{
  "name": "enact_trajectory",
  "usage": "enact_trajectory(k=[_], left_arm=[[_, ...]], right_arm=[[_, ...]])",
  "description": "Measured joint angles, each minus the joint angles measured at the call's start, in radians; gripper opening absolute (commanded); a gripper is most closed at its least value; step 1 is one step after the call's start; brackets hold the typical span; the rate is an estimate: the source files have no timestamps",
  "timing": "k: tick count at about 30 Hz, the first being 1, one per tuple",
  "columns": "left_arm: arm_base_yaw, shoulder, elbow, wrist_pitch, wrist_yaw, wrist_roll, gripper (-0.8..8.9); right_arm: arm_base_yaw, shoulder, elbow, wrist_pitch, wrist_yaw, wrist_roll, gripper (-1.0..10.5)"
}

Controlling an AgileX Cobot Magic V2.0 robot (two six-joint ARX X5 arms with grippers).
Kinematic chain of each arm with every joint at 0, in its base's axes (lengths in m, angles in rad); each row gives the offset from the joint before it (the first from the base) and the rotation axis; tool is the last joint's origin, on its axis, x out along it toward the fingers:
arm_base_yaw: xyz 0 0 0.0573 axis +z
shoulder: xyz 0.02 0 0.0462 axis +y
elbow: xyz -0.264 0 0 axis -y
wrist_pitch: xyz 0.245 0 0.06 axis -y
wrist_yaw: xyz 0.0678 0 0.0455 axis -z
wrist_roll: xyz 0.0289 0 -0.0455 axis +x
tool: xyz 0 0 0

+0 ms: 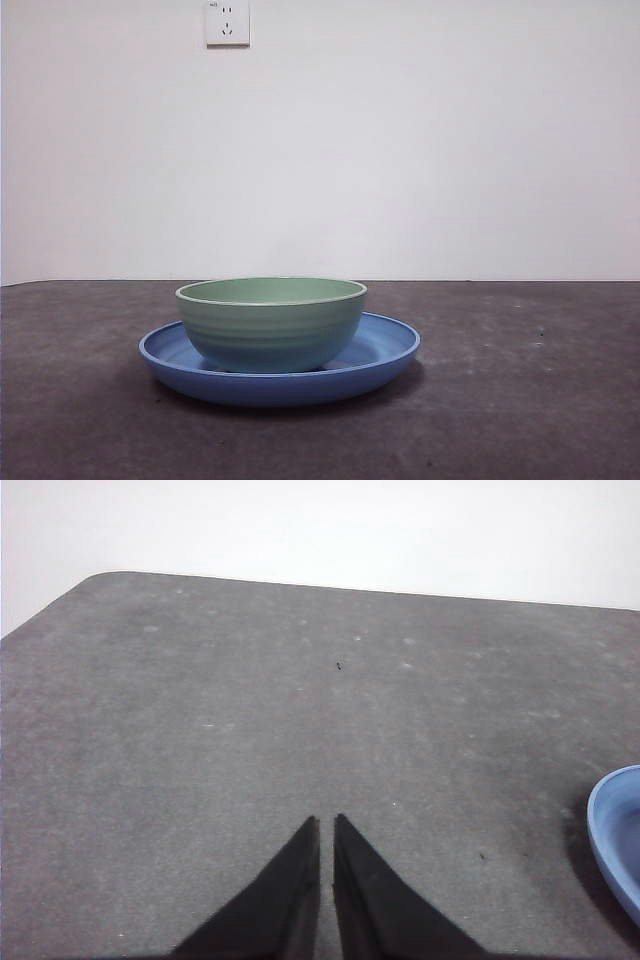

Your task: Place the green bowl on the blue plate

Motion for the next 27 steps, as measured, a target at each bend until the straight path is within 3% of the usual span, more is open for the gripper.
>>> enact_trajectory(k=[7, 12, 17, 21, 27], left_arm=[[0.0, 0.0, 0.0, 0.0, 0.0, 0.0, 0.24], [0.0, 0.0, 0.0, 0.0, 0.0, 0.0, 0.24], [0.0, 0.0, 0.0, 0.0, 0.0, 0.0, 0.24], [0.0, 0.0, 0.0, 0.0, 0.0, 0.0, 0.24], [0.0, 0.0, 0.0, 0.0, 0.0, 0.0, 0.24]], right_arm=[[-0.006, 0.0, 0.0, 0.0, 0.004, -0.001, 0.2], [-0.082, -0.065, -0.06, 0.113, 0.015, -0.067, 0.2], [-0.182, -0.272, -0.33, 0.456, 0.031, -0.101, 0.2], [-0.232, -0.47, -0.591, 0.688, 0.121, -0.105, 0.2], [-0.266, -0.718, -0.901, 0.729, 0.22, -0.105, 0.2]])
